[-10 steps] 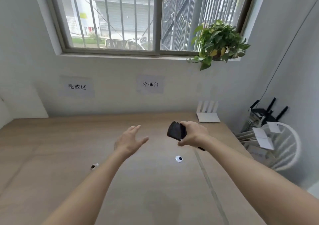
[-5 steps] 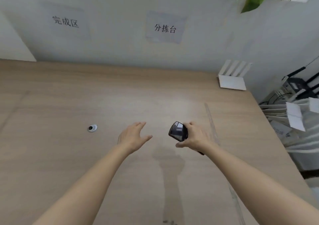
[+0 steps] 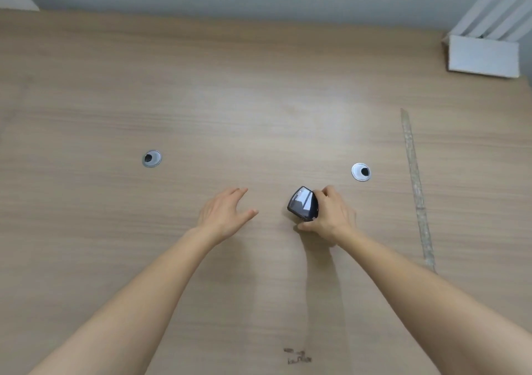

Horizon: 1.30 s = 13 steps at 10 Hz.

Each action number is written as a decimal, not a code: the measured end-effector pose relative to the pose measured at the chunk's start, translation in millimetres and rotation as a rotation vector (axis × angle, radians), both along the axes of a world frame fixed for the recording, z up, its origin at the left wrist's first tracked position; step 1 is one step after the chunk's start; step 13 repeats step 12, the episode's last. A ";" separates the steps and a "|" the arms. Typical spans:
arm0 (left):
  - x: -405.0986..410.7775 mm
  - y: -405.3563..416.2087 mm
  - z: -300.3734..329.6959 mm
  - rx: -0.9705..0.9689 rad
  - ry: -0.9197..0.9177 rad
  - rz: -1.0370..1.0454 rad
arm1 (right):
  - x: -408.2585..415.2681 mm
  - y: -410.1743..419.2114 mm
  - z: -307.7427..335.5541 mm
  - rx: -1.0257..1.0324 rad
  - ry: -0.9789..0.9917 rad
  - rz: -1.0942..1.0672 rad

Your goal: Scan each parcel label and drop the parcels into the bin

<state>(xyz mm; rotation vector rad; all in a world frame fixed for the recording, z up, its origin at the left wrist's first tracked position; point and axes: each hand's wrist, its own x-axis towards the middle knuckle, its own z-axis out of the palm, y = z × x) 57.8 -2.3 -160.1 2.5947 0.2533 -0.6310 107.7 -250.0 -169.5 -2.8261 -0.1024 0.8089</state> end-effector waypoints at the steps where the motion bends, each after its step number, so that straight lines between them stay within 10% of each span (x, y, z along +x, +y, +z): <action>1: 2.2 -2.8 -10.0 0.005 0.009 0.012 | 1.6 -0.9 -15.1 -0.009 -0.012 -0.001; 13: -34.4 -38.3 38.8 0.038 -0.089 -0.016 | -35.8 -34.0 19.0 0.009 -0.300 0.212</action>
